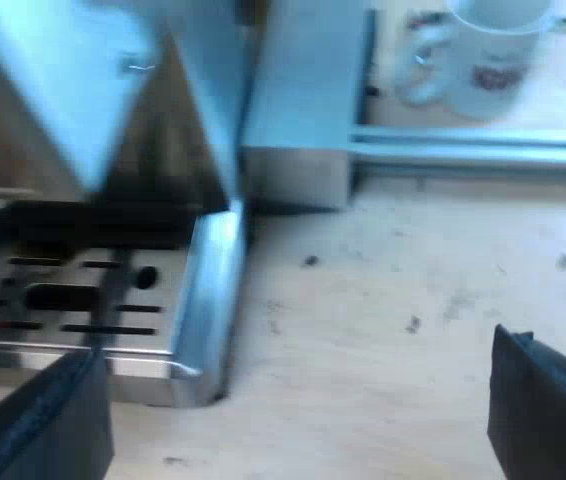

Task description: Pour the beans into the coffee machine

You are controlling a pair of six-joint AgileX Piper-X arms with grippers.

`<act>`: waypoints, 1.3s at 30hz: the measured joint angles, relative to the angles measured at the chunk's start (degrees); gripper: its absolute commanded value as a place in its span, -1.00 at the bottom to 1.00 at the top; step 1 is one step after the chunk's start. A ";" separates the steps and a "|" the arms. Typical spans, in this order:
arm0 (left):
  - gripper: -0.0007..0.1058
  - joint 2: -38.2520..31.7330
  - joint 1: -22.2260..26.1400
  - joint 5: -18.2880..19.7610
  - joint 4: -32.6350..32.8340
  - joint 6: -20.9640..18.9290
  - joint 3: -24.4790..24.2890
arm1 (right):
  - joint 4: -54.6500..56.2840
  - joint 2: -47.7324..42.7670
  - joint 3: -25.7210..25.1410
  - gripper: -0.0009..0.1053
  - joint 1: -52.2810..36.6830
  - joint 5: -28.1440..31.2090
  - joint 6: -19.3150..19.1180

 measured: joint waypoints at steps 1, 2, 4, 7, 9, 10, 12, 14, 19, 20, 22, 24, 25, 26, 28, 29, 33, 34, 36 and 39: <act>0.18 -0.74 0.00 0.00 0.34 0.00 0.00 | -0.01 -0.62 0.31 0.48 -3.27 -0.76 -0.53; 0.18 -1.16 0.00 0.00 0.63 0.00 0.00 | 0.09 -1.07 0.48 0.48 -4.68 -0.95 -1.14; 0.18 -3.24 0.00 -0.24 1.56 0.00 0.00 | 0.45 -3.08 0.66 0.48 -12.86 -1.36 -4.40; 0.18 -6.39 0.00 -0.95 1.58 0.00 0.00 | 0.44 -5.94 0.66 0.48 -17.40 -1.32 -6.67; 0.18 -8.65 0.00 -0.93 2.16 0.00 0.00 | 0.44 -7.45 0.66 0.48 -18.09 -1.32 -6.90; 0.18 -9.93 0.00 -0.93 2.68 0.00 0.00 | 0.44 -8.90 0.66 0.48 -18.14 -1.47 -7.02; 0.18 -12.47 0.00 -1.14 3.45 0.00 0.00 | 0.44 -11.45 0.66 0.48 -18.13 -2.48 -7.36; 0.18 -15.35 0.00 -1.87 4.31 0.11 0.00 | 0.44 -13.56 0.66 0.48 -18.13 -3.02 -7.36; 0.18 -24.67 0.00 -2.10 5.64 0.16 1.48 | 1.70 -21.08 0.66 0.48 -18.13 -3.86 -7.48; 0.18 -25.77 0.00 -2.10 5.74 0.16 1.68 | 2.03 -21.55 0.66 0.48 -18.13 -3.86 -7.48; 0.18 -29.95 0.00 -2.16 6.76 0.16 2.34 | 4.75 -24.13 0.66 0.48 -18.13 -3.84 -7.48; 0.18 -32.57 0.00 -2.16 8.51 0.16 2.73 | 6.37 -25.58 0.66 0.48 -18.13 -3.84 -7.48; 0.18 -33.48 0.00 -2.16 9.09 0.16 2.89 | 6.73 -25.96 0.66 0.48 -18.13 -3.84 -7.48; 0.18 -34.68 0.00 -2.16 9.70 0.16 3.03 | 6.89 -26.16 0.66 0.48 -18.13 -3.84 -7.48; 0.18 -38.20 0.00 -2.24 12.58 0.22 3.15 | 8.45 -29.98 0.66 0.48 -18.13 -3.84 -7.48; 0.18 -38.88 0.00 -2.24 13.03 0.22 3.14 | 8.59 -30.43 0.66 0.48 -18.13 -3.84 -7.24; 0.18 -40.22 0.00 -2.32 16.96 0.22 3.11 | 9.98 -35.10 0.66 0.48 -18.13 -3.84 -7.05; 0.18 -40.22 0.00 -2.32 18.77 0.22 3.11 | 10.11 -36.91 0.66 0.48 -18.13 -3.84 -7.05; 0.18 -40.22 0.00 -2.60 21.17 0.22 3.01 | 10.11 -38.56 0.55 0.48 -18.13 -3.84 -7.05; 0.18 -40.22 0.00 -2.57 25.96 0.34 2.08 | 10.77 -39.35 0.37 0.48 -18.13 -3.84 -7.05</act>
